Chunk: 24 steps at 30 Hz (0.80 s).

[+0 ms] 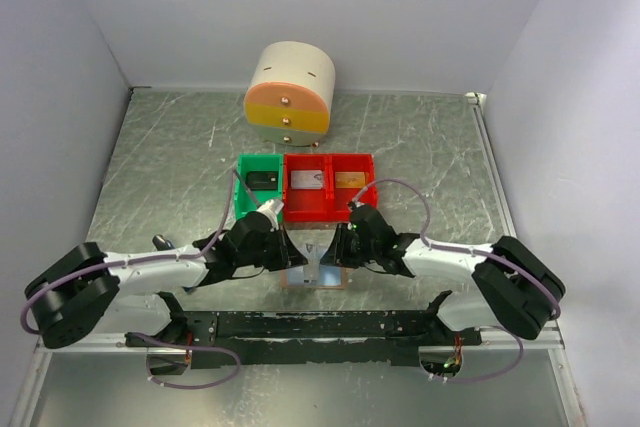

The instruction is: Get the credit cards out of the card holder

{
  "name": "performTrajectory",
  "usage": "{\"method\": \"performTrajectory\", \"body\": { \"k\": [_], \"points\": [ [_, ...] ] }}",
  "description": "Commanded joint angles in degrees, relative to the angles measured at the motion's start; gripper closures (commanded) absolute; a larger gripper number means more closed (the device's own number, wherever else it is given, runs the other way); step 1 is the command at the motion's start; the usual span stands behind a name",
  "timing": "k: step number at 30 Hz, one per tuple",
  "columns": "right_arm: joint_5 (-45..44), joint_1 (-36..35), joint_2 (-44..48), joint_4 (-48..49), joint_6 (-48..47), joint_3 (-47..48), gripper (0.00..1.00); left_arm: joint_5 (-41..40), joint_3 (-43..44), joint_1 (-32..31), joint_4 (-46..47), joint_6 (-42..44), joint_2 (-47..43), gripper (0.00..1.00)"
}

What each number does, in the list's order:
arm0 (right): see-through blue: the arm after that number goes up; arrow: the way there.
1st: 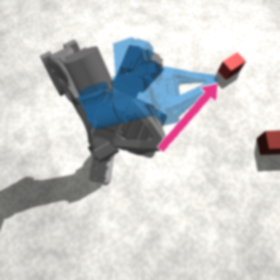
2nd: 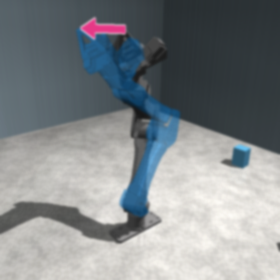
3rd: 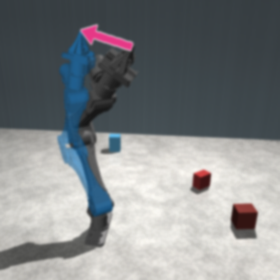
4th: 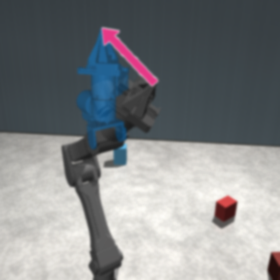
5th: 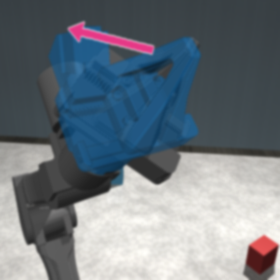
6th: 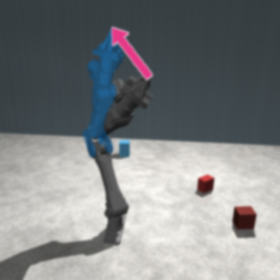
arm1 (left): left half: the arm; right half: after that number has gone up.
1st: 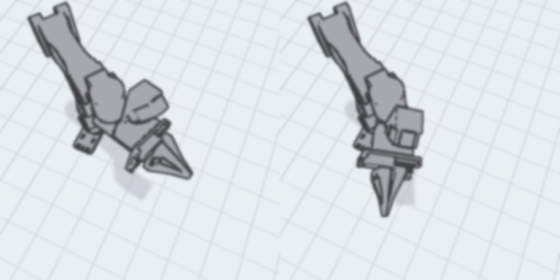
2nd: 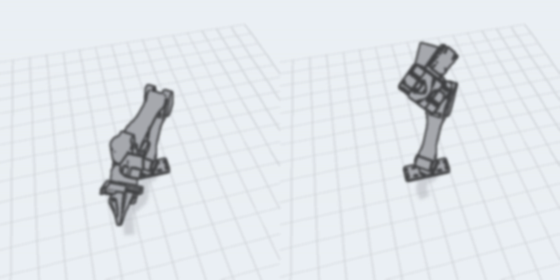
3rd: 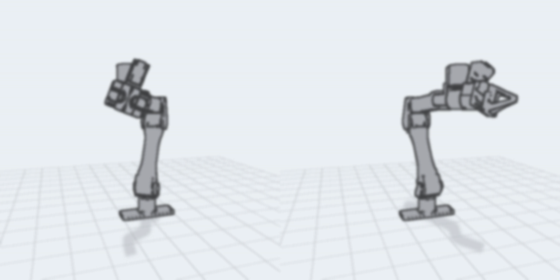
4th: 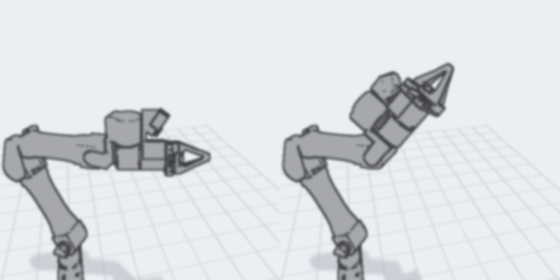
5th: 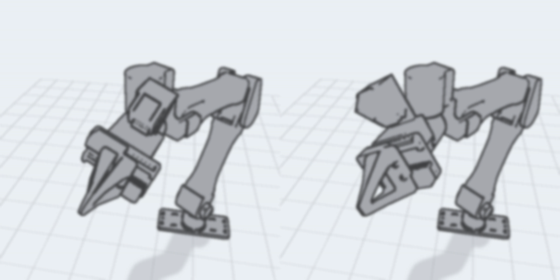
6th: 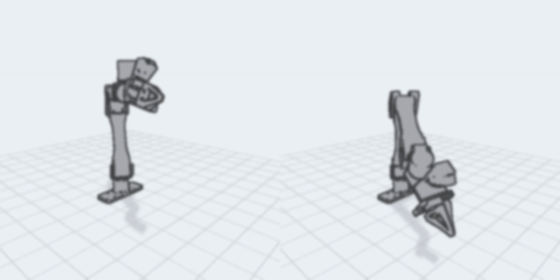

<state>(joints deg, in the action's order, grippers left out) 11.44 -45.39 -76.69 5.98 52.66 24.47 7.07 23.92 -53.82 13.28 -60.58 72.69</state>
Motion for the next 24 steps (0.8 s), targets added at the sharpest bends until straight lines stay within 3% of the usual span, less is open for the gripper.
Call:
{"method": "performTrajectory", "body": {
  "k": [1,13,18,24],
  "points": [
    [-4.37,-0.01,3.34,-3.91,-0.41,-1.97,0.74,-3.2,2.75,0.21,-4.93,2.37,-4.7,0.93],
    [-6.16,-0.05,18.13,-3.01,-0.29,-2.69,0.63,-8.42,2.82,0.21,-13.43,4.49,-14.06,0.93],
    [-7.71,0.02,26.46,-2.25,-0.62,-4.34,0.48,-11.77,1.8,0.17,-17.1,4.42,-20.02,0.93],
    [-3.84,-0.04,35.44,8.68,-0.31,-10.02,0.38,-10.18,0.04,0.91,-16.07,6.23,-27.74,0.93]
  ]
}}
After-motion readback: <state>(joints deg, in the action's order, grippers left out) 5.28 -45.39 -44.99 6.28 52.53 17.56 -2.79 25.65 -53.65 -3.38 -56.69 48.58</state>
